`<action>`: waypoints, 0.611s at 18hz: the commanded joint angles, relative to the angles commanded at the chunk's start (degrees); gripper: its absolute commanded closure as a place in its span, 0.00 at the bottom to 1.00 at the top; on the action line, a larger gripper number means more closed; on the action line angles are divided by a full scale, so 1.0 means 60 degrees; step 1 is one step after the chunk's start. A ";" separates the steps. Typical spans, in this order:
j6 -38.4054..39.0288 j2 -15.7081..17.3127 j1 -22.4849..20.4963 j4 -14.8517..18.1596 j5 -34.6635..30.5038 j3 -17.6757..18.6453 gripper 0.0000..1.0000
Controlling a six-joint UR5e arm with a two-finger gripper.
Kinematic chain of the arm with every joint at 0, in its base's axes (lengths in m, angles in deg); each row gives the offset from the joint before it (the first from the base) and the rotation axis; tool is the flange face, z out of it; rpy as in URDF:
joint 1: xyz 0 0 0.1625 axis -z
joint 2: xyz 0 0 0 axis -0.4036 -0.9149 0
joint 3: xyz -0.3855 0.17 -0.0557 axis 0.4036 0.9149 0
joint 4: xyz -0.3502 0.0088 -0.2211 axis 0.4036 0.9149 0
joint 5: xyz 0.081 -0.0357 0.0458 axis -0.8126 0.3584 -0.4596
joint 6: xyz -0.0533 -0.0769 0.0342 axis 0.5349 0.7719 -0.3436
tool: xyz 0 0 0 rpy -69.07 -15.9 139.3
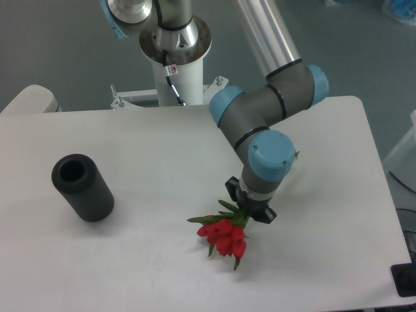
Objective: Place the flowers on the table
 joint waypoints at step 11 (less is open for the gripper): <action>-0.0015 -0.0087 -0.0251 -0.0440 0.0000 0.0074 0.16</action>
